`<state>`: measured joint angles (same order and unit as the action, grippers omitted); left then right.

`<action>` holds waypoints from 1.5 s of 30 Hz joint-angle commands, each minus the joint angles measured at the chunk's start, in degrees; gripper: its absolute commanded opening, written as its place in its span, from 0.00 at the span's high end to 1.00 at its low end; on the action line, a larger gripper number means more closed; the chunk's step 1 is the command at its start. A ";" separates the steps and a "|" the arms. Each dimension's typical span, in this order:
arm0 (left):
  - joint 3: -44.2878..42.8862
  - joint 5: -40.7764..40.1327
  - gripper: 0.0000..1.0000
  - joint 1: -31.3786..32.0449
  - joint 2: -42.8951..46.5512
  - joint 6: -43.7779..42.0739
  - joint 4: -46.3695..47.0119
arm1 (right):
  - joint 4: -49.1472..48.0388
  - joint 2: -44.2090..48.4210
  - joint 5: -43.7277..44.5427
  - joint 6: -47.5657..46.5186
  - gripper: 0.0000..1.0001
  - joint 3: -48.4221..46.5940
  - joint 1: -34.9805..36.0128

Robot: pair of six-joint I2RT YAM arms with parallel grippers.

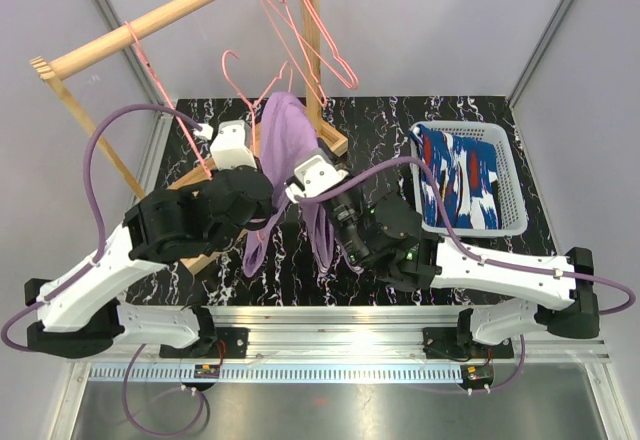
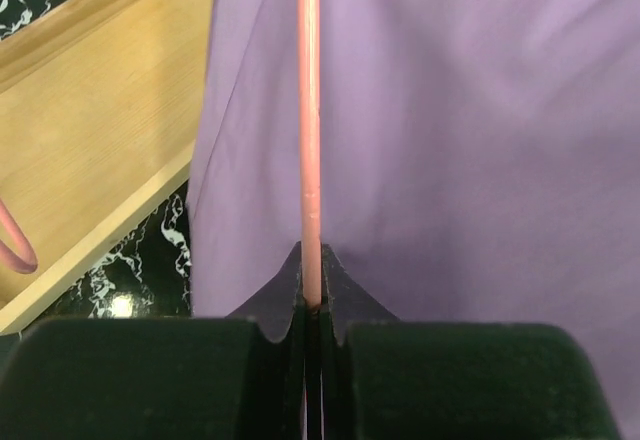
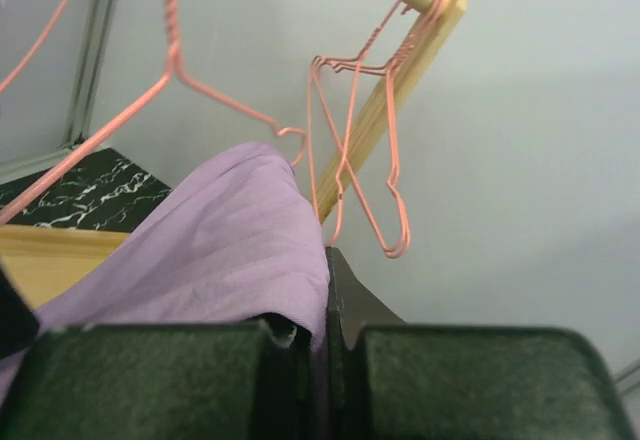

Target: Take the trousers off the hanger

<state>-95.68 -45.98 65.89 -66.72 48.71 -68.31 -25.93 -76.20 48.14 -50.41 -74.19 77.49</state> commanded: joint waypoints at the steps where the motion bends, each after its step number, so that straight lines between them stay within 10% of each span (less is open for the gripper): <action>1: 1.98 1.24 1.00 -0.76 2.82 0.51 2.83 | -10.37 4.04 2.40 -1.70 1.00 -5.52 -1.38; 21: 16.49 1.94 1.00 -0.94 11.08 3.23 5.82 | 12.66 3.53 9.51 -8.29 1.00 -28.20 -9.98; 34: 16.22 1.15 1.00 -0.94 13.71 1.74 4.33 | -7.73 11.60 18.83 -29.56 1.00 -11.78 -24.22; 45: 17.63 2.20 1.00 -0.94 15.39 -0.54 5.39 | 6.76 20.04 23.14 -23.25 1.00 -0.69 -44.17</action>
<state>-78.22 -42.92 65.17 -51.79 49.60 -64.97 -21.34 -58.59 69.97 -74.52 -74.54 36.86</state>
